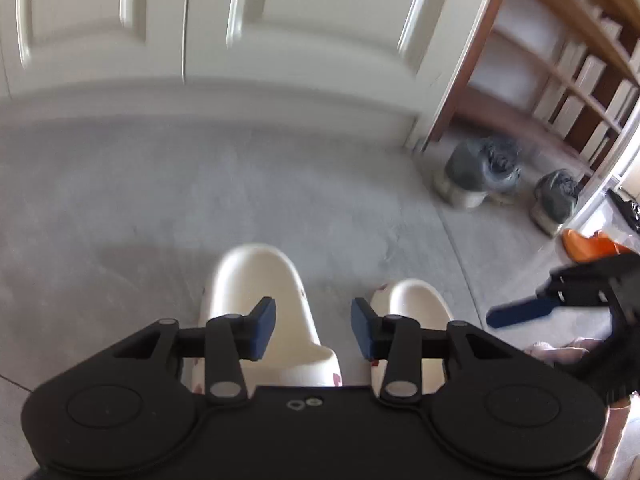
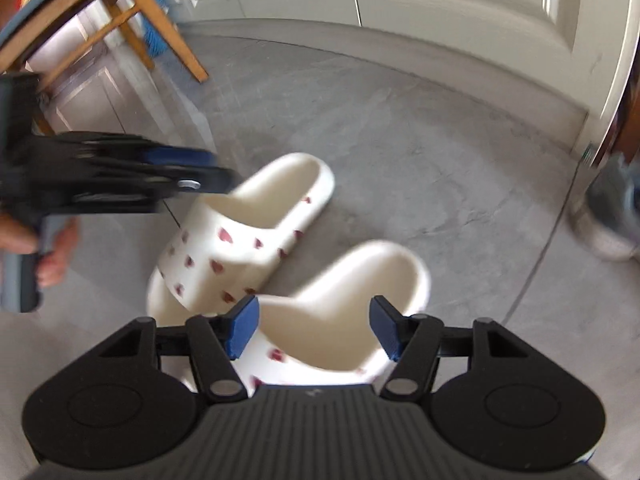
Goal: Organize scattered shoes
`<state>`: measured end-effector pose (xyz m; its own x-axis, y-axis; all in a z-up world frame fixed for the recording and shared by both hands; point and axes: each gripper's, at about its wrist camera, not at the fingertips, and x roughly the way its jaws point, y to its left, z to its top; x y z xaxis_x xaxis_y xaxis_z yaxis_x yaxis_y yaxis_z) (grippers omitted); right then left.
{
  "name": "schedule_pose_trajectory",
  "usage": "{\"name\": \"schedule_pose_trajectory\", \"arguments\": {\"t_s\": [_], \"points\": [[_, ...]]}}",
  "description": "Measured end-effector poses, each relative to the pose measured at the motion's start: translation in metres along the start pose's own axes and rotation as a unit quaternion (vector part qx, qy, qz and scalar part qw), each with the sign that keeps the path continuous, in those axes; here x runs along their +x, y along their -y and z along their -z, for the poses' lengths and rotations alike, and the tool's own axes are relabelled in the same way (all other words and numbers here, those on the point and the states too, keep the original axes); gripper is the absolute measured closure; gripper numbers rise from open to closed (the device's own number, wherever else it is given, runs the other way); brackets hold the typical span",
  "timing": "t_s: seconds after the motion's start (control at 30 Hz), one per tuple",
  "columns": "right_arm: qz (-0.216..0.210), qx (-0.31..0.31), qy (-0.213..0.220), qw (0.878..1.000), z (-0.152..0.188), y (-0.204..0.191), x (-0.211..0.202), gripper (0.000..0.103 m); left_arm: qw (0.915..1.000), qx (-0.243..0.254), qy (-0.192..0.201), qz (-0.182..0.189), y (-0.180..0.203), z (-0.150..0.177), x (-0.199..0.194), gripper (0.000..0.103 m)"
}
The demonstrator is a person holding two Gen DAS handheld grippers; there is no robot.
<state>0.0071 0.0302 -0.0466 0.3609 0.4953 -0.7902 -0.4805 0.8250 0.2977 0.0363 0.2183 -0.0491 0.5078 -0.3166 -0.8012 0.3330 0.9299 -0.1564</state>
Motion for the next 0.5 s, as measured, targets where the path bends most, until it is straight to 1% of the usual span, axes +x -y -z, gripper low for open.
{"name": "schedule_pose_trajectory", "arguments": {"t_s": [0.07,0.1,0.17,0.27,0.33,0.4,0.5], "points": [[-0.011,-0.001,-0.012,1.0,0.003,-0.009,0.008,0.038,0.9994,-0.01,-0.029,0.013,-0.001,0.008,0.005,0.062],[-0.019,-0.002,-0.019,1.0,0.004,-0.012,0.012,0.038,0.9993,-0.016,-0.028,0.02,-0.002,0.014,0.003,0.062],[-0.032,-0.011,-0.033,0.999,0.009,-0.018,0.015,0.036,0.9988,-0.013,-0.034,0.034,-0.002,0.025,-0.005,0.062],[-0.038,-0.045,-0.04,0.997,0.017,-0.024,0.016,0.034,0.9976,-0.007,-0.046,0.051,0.002,0.039,-0.015,0.062],[-0.05,-0.054,-0.053,0.996,0.018,-0.024,0.015,0.034,0.9949,-0.013,-0.06,0.08,0.001,0.046,-0.021,0.059],[-0.073,-0.061,-0.071,0.993,0.02,-0.022,0.013,0.034,0.9918,-0.016,-0.072,0.104,0.004,0.051,-0.023,0.058],[-0.099,-0.088,-0.09,0.987,0.027,-0.026,0.01,0.033,0.9867,-0.028,-0.091,0.132,0.01,0.058,-0.024,0.057]]}}
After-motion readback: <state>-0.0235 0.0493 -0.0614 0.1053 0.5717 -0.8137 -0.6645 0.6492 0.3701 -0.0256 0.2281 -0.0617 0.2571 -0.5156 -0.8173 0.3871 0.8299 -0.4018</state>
